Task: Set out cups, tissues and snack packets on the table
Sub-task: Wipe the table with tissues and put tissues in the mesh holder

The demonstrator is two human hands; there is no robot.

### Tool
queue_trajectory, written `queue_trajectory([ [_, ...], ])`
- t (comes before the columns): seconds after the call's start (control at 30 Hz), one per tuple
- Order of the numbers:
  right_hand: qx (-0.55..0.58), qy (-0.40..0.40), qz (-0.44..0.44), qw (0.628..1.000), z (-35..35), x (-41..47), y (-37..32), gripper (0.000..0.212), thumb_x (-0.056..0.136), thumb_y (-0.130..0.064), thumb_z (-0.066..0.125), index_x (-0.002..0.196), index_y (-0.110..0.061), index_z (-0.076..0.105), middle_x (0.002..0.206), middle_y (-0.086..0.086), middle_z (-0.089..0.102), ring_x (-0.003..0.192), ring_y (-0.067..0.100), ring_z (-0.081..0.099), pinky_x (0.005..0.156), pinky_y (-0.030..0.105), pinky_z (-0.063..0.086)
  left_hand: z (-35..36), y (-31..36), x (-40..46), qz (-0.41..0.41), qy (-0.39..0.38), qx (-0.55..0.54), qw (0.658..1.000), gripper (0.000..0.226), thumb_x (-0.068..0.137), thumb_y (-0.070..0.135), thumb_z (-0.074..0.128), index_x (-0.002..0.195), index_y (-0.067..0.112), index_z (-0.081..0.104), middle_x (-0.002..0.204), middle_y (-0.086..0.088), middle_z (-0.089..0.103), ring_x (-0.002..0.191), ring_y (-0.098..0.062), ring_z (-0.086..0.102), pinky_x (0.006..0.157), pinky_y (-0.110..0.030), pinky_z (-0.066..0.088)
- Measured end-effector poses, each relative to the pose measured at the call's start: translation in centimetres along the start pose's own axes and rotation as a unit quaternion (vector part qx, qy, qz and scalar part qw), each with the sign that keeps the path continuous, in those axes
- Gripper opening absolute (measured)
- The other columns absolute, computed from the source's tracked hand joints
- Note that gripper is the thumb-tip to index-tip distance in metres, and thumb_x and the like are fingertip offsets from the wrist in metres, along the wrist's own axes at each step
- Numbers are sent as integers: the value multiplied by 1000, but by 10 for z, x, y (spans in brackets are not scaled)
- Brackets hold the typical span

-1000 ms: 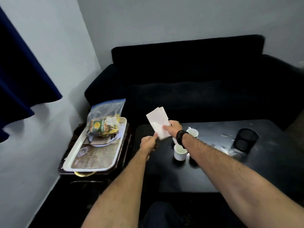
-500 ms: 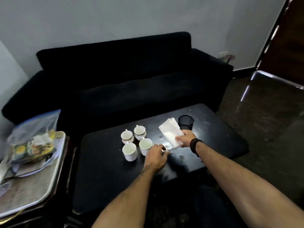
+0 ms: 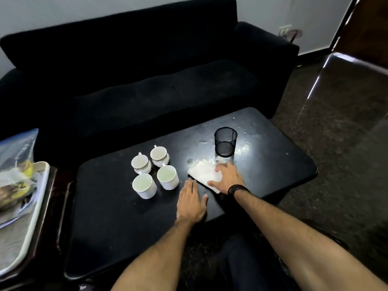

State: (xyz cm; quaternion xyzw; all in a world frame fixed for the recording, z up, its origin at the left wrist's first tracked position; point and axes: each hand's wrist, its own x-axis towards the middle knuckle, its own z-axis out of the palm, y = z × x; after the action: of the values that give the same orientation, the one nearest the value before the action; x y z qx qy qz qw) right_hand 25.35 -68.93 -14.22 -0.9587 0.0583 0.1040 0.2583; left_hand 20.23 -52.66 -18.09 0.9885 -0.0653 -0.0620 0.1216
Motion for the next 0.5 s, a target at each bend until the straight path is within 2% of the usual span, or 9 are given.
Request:
queue_trajectory([
  [0.1,-41,0,-8,999,5,5,4,72,62,-61,77,122,-25,59,130,4,46,123,23,46,102,37,39,9,-4,5,5,26,-2,1000,87,89,60,7,157,4,11,164,-14,12,152,-25,10,124,-36,7],
  [0.2,-82,4,-22,996,7,14,1,72,63,-61,77,122,-22,62,126,4,49,121,25,42,99,37,38,17,-11,7,8,42,1,999,83,94,61,15,157,7,10,165,-9,12,152,-21,9,124,-36,7],
  [0.27,-88,22,-31,995,7,17,-1,63,66,-55,77,118,-20,64,125,4,49,120,27,42,99,37,38,18,-13,8,6,45,9,999,81,97,60,21,158,8,9,165,-8,12,152,-19,9,124,-35,7],
  [0.37,-40,81,-36,995,9,21,2,39,72,-44,73,104,-21,71,122,0,50,118,26,41,100,36,35,17,-12,9,2,40,17,999,80,98,61,23,158,9,11,165,-7,11,153,-18,7,124,-34,5],
  [0.5,102,149,-45,982,6,25,3,24,68,-37,79,85,-21,74,118,-4,56,112,21,44,96,29,38,17,-13,9,-4,43,15,999,80,97,62,23,157,10,16,165,-6,14,152,-17,10,124,-35,8],
])
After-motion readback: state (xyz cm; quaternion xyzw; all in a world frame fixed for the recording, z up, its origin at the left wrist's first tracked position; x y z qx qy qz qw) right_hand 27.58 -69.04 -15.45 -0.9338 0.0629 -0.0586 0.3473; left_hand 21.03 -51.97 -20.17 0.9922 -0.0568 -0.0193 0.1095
